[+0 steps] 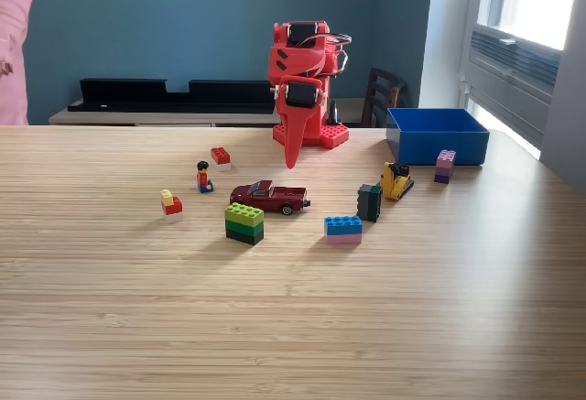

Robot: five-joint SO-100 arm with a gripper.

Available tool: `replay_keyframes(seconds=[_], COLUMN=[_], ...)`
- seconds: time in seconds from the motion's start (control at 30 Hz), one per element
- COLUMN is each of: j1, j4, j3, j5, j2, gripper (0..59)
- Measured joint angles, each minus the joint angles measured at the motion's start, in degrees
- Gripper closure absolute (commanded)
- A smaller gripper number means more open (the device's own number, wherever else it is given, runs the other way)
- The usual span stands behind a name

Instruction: Grasp a lego block and put it in the bin.

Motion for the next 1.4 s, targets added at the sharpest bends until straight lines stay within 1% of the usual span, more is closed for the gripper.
replay_keyframes(seconds=[0.53,0.7,1.0,1.23,1.4], j1=[0.0,-1.6,-2.5,-2.5,-2.5], j4=[0.0,0.0,0.0,0.0,0.0], j3=[0.0,0.0,0.0,0.0,0.0], j5=[-0.1,-2.6,-3.9,-3.9,-1.8], j2=[0.0,0.1,0.1,0.1,0.1], gripper=[58.5,58.5,58.5,58.5,58.5])
